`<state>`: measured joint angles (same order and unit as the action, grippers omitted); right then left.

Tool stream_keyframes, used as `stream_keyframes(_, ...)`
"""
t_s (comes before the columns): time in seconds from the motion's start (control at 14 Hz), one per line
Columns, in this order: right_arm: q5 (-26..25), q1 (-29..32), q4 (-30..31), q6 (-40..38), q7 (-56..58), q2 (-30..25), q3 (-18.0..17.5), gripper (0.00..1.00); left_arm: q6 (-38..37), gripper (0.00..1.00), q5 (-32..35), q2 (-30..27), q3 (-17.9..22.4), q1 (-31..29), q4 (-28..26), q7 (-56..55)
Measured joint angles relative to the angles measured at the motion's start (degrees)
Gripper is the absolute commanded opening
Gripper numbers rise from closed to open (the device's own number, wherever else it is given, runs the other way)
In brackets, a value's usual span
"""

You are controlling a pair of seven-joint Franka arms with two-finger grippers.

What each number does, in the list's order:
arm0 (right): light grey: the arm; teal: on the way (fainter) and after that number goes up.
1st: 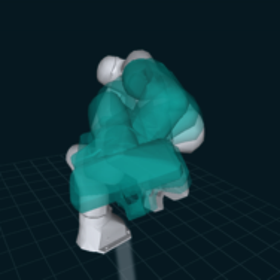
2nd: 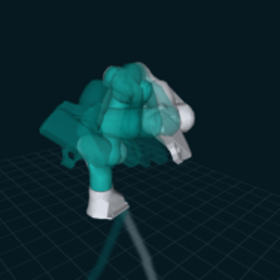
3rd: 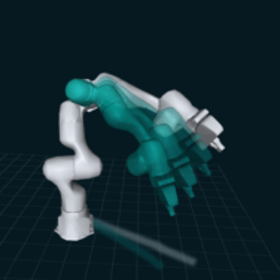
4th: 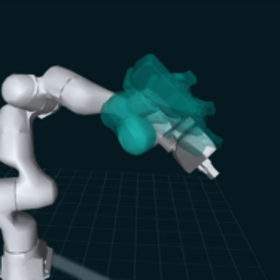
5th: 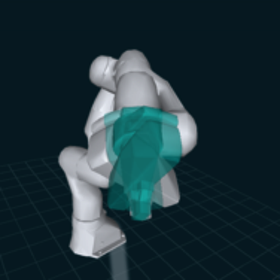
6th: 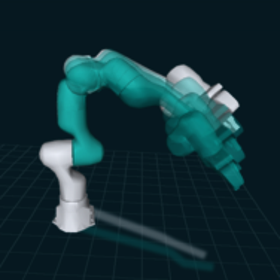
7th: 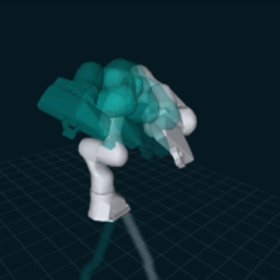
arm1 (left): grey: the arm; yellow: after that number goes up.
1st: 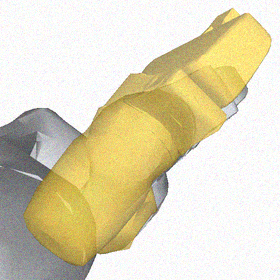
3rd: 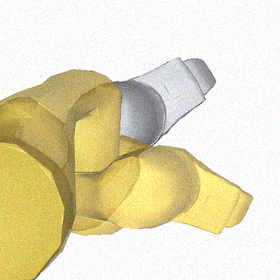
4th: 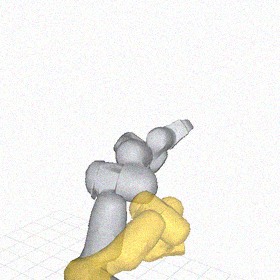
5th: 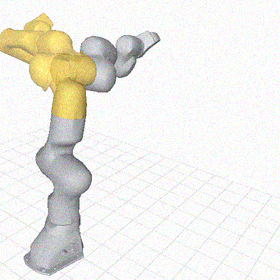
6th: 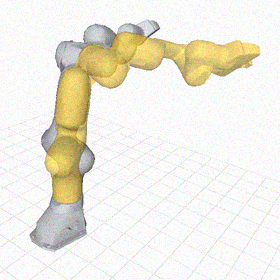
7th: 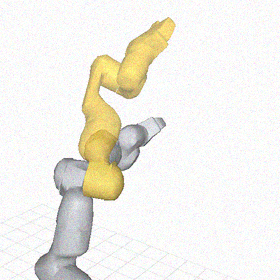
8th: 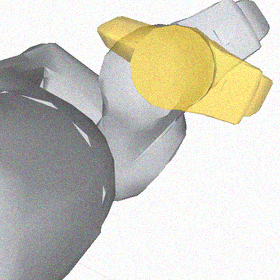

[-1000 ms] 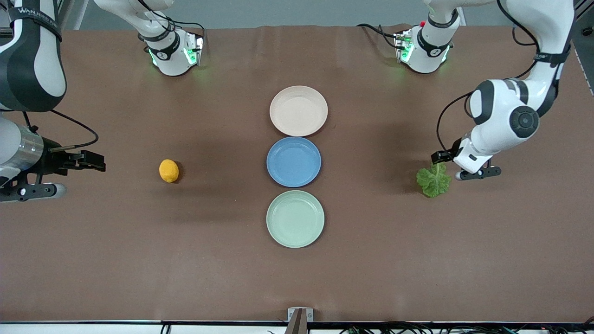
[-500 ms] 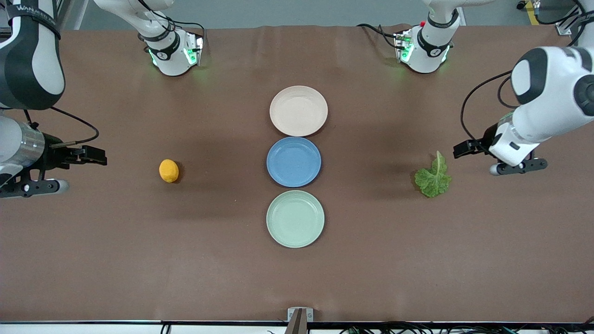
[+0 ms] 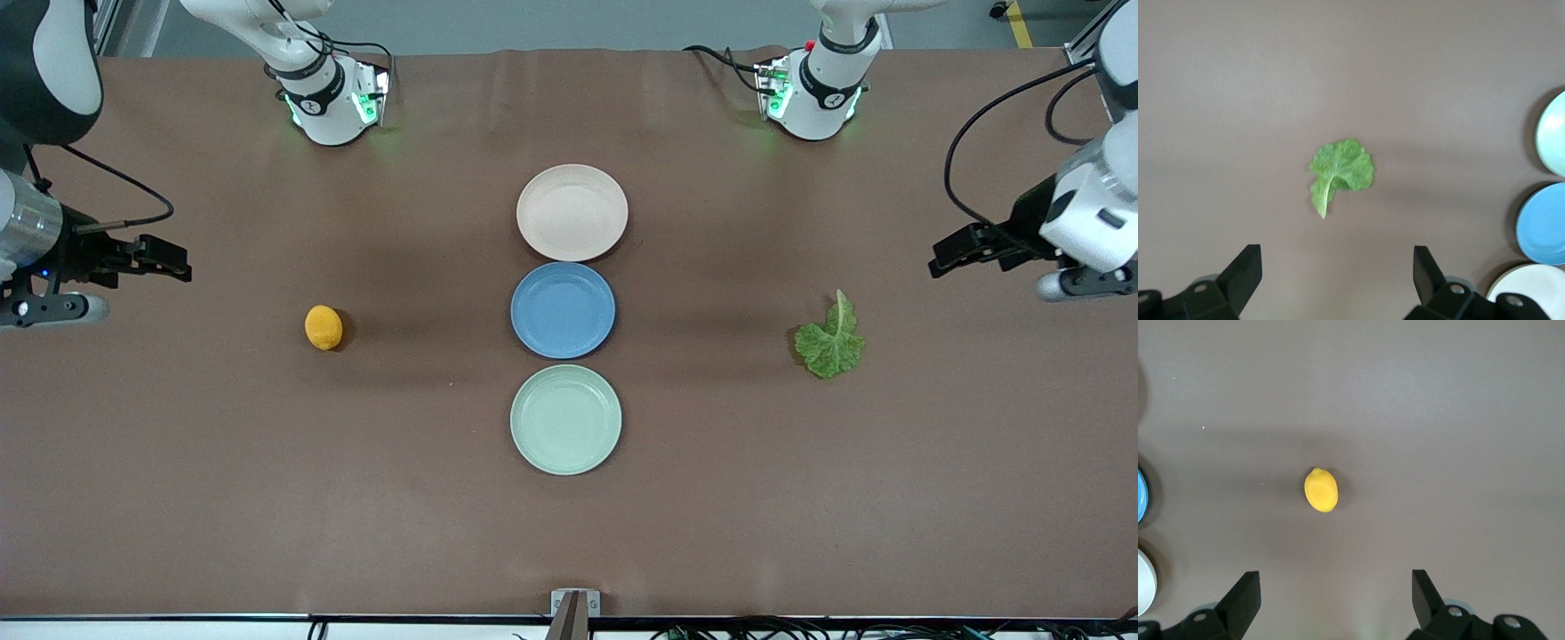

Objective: Pick lemon and lettuce from plates

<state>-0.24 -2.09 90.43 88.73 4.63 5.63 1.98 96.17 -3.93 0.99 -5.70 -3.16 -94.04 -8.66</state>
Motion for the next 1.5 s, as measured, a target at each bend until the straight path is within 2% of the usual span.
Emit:
stream_keyframes(0.21,0.0,0.0,4.5,1.2,0.0,-4.7,0.0,1.00,-1.8,1.00,0.0,0.0,-0.2,0.0,3.8,0.0)
stream_keyframes(0.71,0.0,0.7,8.6,1.4,-0.1,-10.6,0.2,1.00,-2.3,1.00,0.0,0.0,0.0,0.0,5.2,3.1)
stream_keyframes(0.93,0.0,1.5,9.4,1.6,-0.1,-11.7,0.2,1.00,-3.9,1.00,0.0,0.0,0.1,-0.1,6.8,4.2)
stream_keyframes(1.5,0.1,1.5,9.5,3.3,-0.1,-11.9,0.0,1.00,-4.0,1.00,0.6,0.0,0.2,-0.1,6.9,4.3)
